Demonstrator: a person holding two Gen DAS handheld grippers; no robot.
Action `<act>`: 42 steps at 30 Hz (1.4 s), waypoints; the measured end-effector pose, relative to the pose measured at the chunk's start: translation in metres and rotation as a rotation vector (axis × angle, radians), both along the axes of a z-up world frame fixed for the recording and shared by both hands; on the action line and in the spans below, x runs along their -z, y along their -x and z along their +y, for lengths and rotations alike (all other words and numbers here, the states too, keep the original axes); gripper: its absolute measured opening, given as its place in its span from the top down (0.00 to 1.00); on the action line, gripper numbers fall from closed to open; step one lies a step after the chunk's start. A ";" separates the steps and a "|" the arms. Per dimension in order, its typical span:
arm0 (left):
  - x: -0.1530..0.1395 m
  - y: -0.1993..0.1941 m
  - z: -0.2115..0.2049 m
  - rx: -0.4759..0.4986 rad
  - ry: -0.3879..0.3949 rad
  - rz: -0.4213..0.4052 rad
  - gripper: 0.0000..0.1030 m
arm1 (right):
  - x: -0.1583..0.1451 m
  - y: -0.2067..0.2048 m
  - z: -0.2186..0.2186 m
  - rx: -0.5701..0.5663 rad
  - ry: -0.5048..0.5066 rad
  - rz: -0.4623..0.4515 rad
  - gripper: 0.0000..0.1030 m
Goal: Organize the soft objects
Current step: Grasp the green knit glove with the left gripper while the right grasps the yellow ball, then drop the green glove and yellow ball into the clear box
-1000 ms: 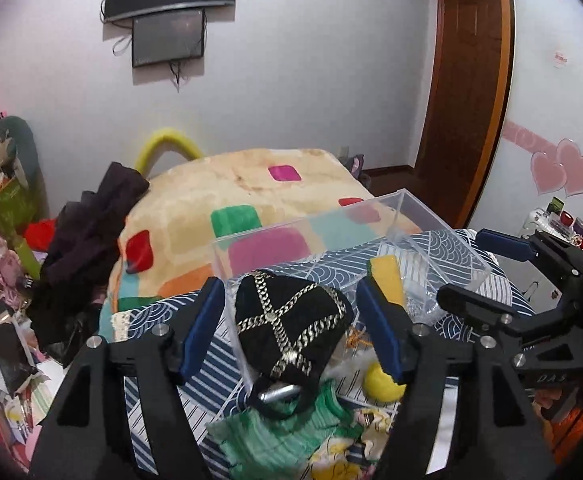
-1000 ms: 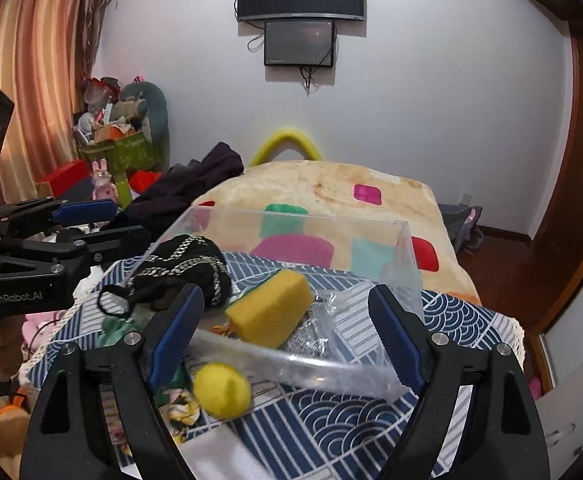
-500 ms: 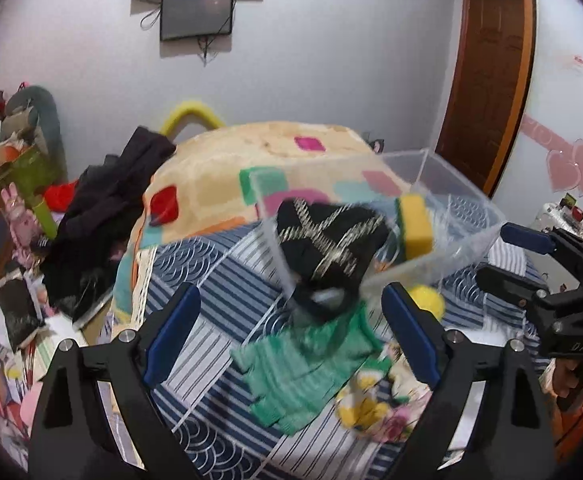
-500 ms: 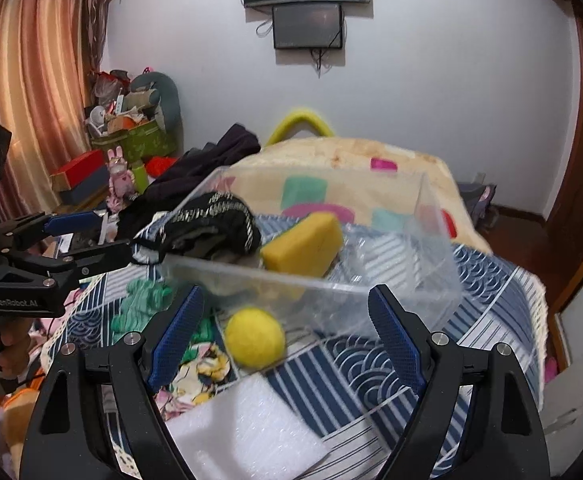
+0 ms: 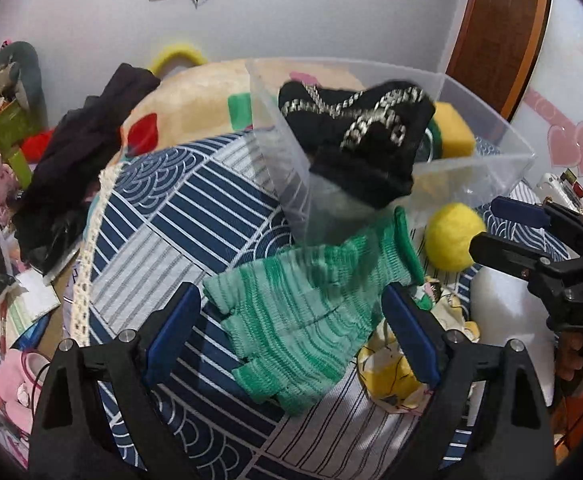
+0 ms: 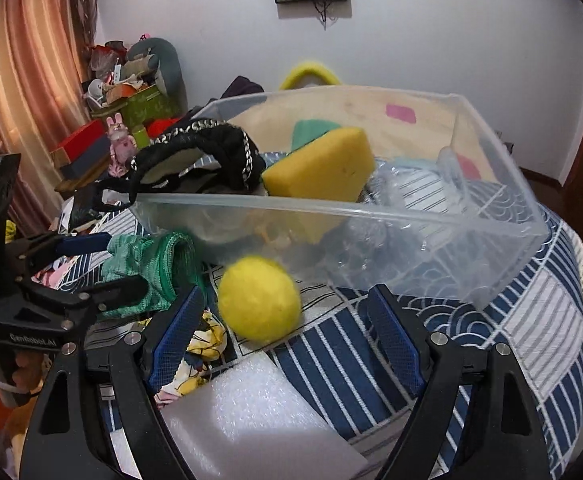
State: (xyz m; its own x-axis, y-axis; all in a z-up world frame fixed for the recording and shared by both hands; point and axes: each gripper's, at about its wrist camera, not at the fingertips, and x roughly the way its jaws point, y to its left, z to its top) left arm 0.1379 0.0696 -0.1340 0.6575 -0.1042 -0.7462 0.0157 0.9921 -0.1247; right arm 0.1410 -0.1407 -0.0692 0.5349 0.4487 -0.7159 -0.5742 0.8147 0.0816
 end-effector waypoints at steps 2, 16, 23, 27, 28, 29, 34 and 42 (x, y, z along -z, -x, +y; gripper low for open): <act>0.005 -0.003 -0.002 0.003 0.001 0.012 0.12 | 0.002 0.002 0.004 -0.019 0.007 0.007 0.25; 0.013 0.002 0.000 0.041 0.071 0.002 0.73 | 0.004 0.008 0.009 -0.064 0.036 -0.016 0.60; 0.003 0.022 0.004 0.016 0.074 -0.025 0.73 | -0.007 0.016 -0.002 -0.044 0.007 -0.042 0.60; -0.008 0.036 0.003 0.007 0.070 -0.049 0.73 | -0.017 0.023 -0.009 -0.030 -0.011 -0.067 0.60; -0.012 0.039 0.002 0.007 0.069 -0.057 0.73 | -0.020 0.024 -0.010 -0.024 -0.014 -0.077 0.60; -0.016 0.041 0.001 0.009 0.068 -0.064 0.73 | -0.023 0.026 -0.012 -0.018 -0.016 -0.088 0.60; -0.040 0.053 -0.006 0.016 0.050 -0.127 0.73 | -0.037 0.034 -0.021 -0.002 -0.040 -0.138 0.60; -0.085 0.061 -0.019 0.013 0.023 -0.241 0.73 | -0.059 0.040 -0.033 0.026 -0.084 -0.207 0.60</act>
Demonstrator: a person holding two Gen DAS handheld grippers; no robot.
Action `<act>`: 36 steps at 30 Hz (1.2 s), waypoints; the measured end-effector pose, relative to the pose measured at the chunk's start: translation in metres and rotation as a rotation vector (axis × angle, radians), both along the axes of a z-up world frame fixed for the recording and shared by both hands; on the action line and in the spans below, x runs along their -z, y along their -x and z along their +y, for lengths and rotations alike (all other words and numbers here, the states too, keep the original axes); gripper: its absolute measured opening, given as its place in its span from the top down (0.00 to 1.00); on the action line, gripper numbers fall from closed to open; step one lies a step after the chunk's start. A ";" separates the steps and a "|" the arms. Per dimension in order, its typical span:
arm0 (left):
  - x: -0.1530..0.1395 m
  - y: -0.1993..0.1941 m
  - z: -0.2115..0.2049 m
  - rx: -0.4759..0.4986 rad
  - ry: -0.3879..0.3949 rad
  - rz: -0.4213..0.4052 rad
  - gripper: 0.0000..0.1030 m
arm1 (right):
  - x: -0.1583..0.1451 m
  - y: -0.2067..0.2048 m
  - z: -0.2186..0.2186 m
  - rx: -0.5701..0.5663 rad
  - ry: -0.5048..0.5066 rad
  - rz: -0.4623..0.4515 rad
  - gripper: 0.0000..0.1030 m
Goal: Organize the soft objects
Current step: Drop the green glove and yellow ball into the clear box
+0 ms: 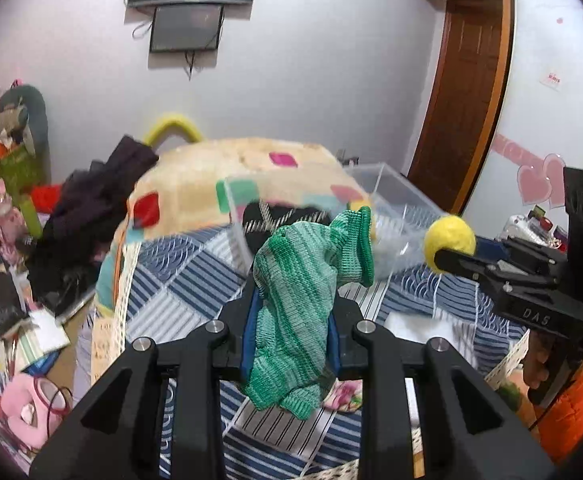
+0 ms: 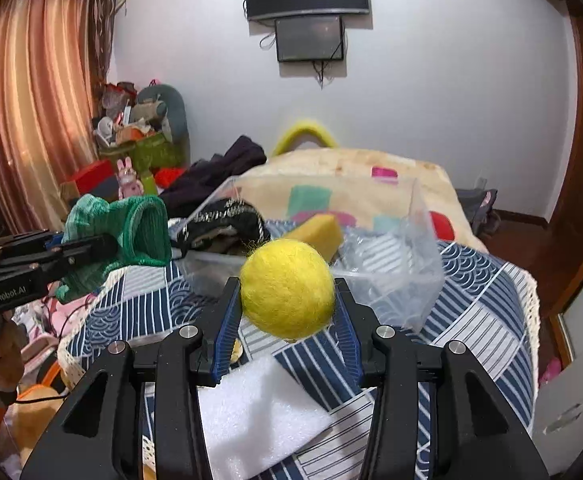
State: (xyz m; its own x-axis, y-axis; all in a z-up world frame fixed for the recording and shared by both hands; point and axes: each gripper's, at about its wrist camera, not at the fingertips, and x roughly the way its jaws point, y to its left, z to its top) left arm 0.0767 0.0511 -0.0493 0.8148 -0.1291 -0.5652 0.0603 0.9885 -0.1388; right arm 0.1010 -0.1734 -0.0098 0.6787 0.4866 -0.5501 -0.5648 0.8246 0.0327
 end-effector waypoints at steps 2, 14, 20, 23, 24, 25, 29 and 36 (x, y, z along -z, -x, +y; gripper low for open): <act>-0.009 -0.002 -0.002 0.004 -0.005 -0.023 0.73 | -0.004 -0.001 -0.002 0.008 -0.007 -0.016 0.60; -0.041 -0.041 -0.011 0.018 -0.012 -0.105 0.73 | -0.019 -0.023 -0.013 0.064 -0.060 -0.055 0.60; -0.038 -0.068 -0.012 0.011 -0.031 -0.090 0.73 | -0.017 -0.040 -0.013 0.092 -0.071 -0.038 0.60; -0.032 -0.084 -0.011 0.013 -0.011 -0.068 0.73 | -0.015 -0.048 -0.010 0.103 -0.056 -0.031 0.60; -0.030 -0.090 -0.011 0.014 -0.004 -0.058 0.73 | -0.014 -0.051 -0.009 0.106 -0.052 -0.026 0.60; -0.028 -0.095 -0.011 0.014 0.002 -0.049 0.73 | -0.012 -0.054 -0.007 0.109 -0.048 -0.021 0.60; -0.014 -0.115 -0.012 0.016 0.029 -0.008 0.73 | -0.003 -0.065 -0.005 0.113 -0.040 0.011 0.60; 0.011 -0.144 -0.018 0.031 0.041 0.063 0.73 | 0.017 -0.076 0.001 0.125 0.006 0.063 0.60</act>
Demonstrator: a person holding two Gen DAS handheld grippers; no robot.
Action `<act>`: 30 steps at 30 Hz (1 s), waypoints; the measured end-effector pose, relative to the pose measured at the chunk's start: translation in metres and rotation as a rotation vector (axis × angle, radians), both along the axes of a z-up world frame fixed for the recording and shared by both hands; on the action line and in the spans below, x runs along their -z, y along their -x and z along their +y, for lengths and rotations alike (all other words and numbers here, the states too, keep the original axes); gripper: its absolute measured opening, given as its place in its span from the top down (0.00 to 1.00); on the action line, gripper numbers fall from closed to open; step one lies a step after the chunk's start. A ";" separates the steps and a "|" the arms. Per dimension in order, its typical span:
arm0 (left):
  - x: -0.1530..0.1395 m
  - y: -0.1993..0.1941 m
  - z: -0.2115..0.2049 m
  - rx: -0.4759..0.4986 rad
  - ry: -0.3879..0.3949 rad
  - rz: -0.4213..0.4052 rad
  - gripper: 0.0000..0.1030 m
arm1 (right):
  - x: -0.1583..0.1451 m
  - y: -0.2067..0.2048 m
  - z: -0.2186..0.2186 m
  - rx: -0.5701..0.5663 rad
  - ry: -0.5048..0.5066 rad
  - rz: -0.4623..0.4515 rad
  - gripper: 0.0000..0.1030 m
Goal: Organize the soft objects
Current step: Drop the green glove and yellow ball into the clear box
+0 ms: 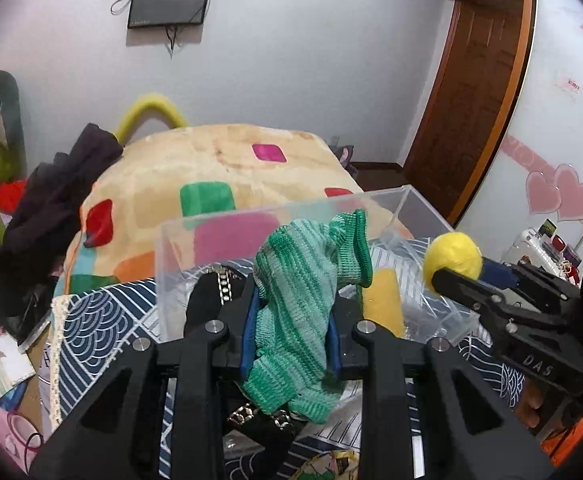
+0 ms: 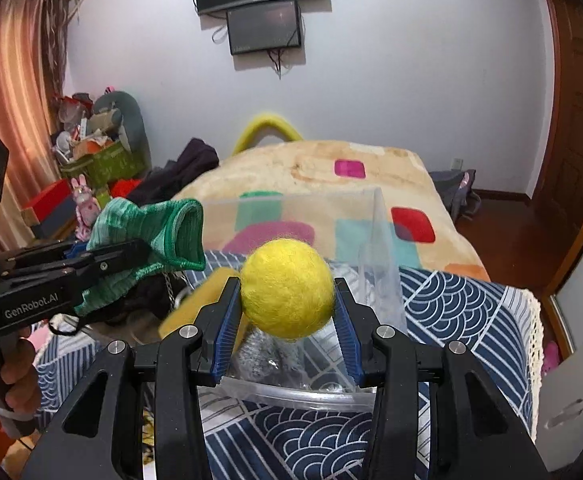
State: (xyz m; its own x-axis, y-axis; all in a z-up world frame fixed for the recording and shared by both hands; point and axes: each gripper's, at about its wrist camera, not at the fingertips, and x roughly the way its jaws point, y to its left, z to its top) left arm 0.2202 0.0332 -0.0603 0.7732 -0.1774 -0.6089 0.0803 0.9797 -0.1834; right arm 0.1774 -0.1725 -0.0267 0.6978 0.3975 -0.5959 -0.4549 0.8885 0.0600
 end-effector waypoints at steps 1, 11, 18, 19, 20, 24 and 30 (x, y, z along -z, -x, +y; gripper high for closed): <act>0.003 -0.003 -0.001 0.003 0.003 0.007 0.73 | 0.002 -0.001 0.000 0.002 0.002 0.003 0.60; 0.014 -0.011 -0.007 -0.010 -0.004 0.024 0.50 | 0.000 0.000 0.001 0.001 0.029 0.016 0.54; 0.003 0.002 -0.013 -0.009 -0.049 -0.007 0.37 | -0.012 0.007 -0.006 0.030 0.019 -0.026 0.28; 0.001 0.003 -0.013 -0.011 -0.057 -0.011 0.36 | -0.014 0.008 -0.008 0.035 0.016 -0.033 0.27; -0.001 0.005 -0.013 -0.011 -0.062 -0.015 0.35 | -0.017 0.009 -0.009 0.038 0.012 -0.037 0.25; -0.011 0.020 -0.014 -0.011 -0.068 -0.038 0.28 | -0.027 0.020 -0.015 0.045 -0.004 -0.057 0.20; -0.029 0.055 -0.013 -0.006 -0.066 -0.102 0.20 | -0.034 0.039 -0.017 0.045 -0.025 -0.062 0.10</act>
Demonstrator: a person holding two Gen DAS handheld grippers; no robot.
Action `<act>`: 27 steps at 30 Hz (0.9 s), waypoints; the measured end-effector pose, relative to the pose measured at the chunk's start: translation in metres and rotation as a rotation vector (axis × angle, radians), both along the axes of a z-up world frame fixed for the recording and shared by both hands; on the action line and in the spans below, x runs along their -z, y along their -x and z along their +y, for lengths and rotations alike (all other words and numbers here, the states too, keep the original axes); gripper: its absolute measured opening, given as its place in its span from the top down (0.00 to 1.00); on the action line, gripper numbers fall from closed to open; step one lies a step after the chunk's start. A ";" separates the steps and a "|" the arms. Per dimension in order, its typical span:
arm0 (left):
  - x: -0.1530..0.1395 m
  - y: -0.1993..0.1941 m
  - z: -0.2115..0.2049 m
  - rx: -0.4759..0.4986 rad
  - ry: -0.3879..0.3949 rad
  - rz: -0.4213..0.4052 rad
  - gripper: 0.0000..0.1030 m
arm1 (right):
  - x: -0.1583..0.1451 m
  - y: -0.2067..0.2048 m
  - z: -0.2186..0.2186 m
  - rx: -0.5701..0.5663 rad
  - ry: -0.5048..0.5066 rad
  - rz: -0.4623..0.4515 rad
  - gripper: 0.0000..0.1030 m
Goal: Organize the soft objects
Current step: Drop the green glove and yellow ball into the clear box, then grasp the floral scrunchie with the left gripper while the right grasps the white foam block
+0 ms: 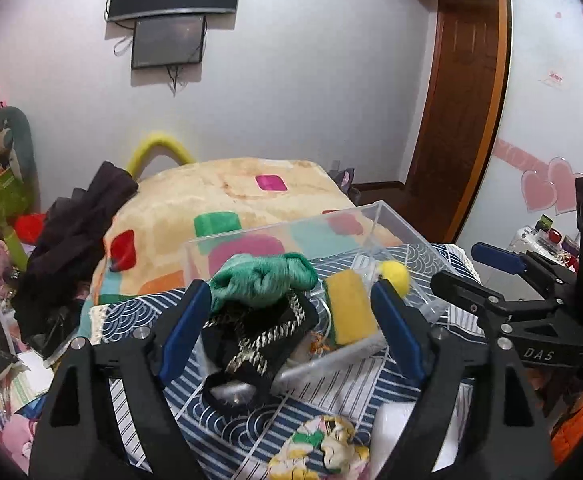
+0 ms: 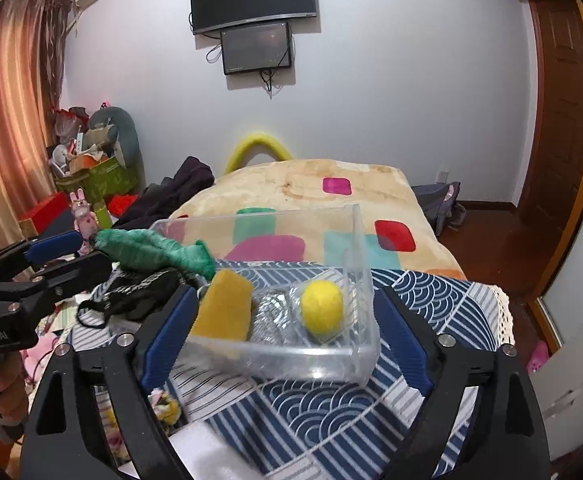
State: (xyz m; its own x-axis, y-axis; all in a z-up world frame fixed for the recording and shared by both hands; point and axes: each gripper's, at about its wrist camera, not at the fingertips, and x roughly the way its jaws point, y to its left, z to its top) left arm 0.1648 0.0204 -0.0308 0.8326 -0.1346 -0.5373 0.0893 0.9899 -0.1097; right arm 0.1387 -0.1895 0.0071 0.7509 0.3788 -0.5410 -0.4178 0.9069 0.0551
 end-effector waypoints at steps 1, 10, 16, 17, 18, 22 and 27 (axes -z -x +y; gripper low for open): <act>-0.003 0.006 0.000 -0.002 -0.004 -0.009 0.20 | 0.001 0.002 0.000 -0.002 -0.007 0.004 0.06; 0.005 0.053 0.010 0.003 -0.007 -0.007 0.11 | 0.036 0.038 0.015 -0.030 0.013 0.112 0.00; 0.035 0.084 0.019 -0.022 -0.018 0.058 0.11 | 0.062 0.050 0.029 -0.027 0.056 0.189 0.00; 0.041 0.086 0.021 -0.025 -0.016 0.070 0.11 | 0.065 0.051 0.031 -0.025 0.062 0.200 0.00; 0.047 0.089 0.022 -0.032 -0.012 0.085 0.11 | 0.069 0.052 0.034 -0.025 0.065 0.211 0.00; 0.071 0.099 0.024 -0.058 0.018 0.133 0.11 | 0.083 0.055 0.044 0.000 0.117 0.231 0.00; 0.087 0.102 0.022 -0.054 0.026 0.174 0.11 | 0.087 0.063 0.046 -0.012 0.193 0.184 0.00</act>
